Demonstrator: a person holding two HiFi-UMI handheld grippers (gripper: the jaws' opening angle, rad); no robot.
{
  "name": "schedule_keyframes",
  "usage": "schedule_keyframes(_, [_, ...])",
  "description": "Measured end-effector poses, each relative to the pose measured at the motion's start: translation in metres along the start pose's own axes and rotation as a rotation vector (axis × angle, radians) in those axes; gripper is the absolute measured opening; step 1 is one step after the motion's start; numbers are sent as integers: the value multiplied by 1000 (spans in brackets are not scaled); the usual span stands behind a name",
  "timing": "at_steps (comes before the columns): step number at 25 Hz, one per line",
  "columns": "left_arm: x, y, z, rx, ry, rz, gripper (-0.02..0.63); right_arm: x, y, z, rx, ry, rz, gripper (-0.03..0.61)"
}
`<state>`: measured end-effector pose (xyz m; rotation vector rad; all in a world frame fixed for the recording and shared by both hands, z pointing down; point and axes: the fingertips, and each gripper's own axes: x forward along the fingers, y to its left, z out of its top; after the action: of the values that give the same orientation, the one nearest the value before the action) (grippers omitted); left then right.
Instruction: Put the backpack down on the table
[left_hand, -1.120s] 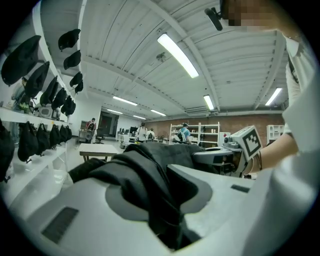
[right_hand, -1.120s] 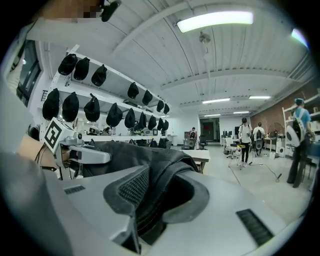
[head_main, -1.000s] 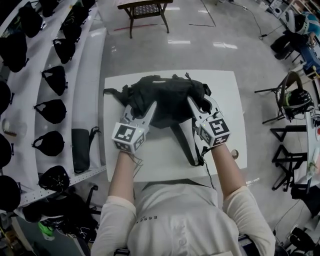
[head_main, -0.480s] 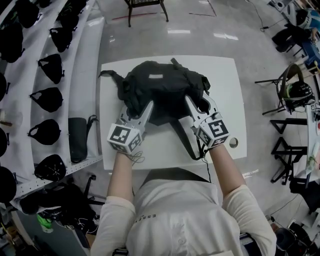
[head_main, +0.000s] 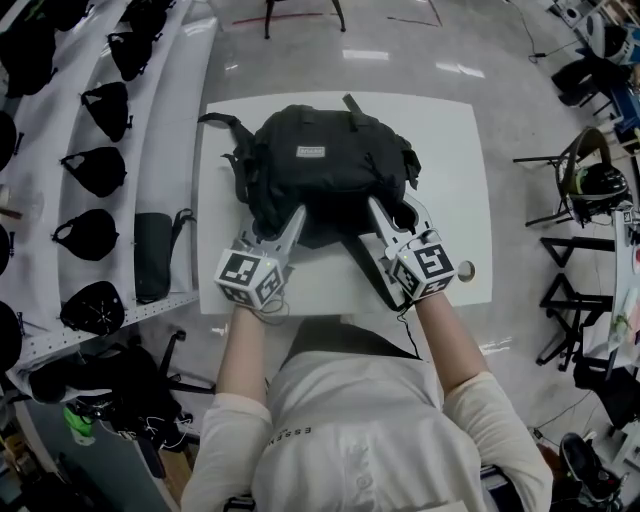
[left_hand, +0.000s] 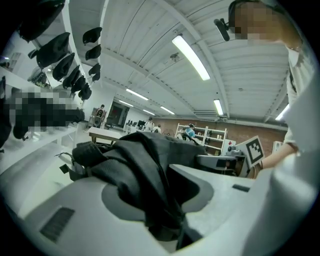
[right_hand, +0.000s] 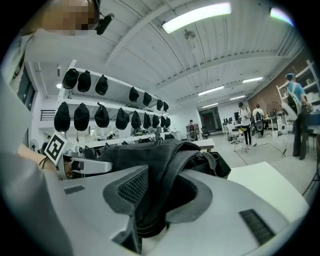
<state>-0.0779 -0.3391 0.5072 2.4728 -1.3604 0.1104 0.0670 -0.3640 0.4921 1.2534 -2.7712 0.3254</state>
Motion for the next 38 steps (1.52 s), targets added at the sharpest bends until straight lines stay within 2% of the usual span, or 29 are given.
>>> schedule_keyframes(5, [-16, -9, -25, -63, 31, 14, 126, -15, 10, -19, 26, 35, 20, 121])
schedule_keyframes(9, [-28, -18, -46, -84, 52, 36, 132, -29, 17, -38, 50, 66, 25, 126])
schedule_keyframes(20, [-48, -29, -108, -47, 124, 88, 170, -54, 31, -95, 40, 158, 23, 141])
schedule_keyframes(27, [-54, -28, -115, -32, 104, 129, 204, -57, 32, -100, 16, 145, 11, 155])
schedule_keyframes(34, [-68, -30, -122, -58, 137, 163, 229, -68, 28, -98, -60, 155, -58, 244])
schedule_keyframes(38, [-85, -30, -127, -73, 140, 208, 239, -79, 31, -93, -54, 126, -83, 253])
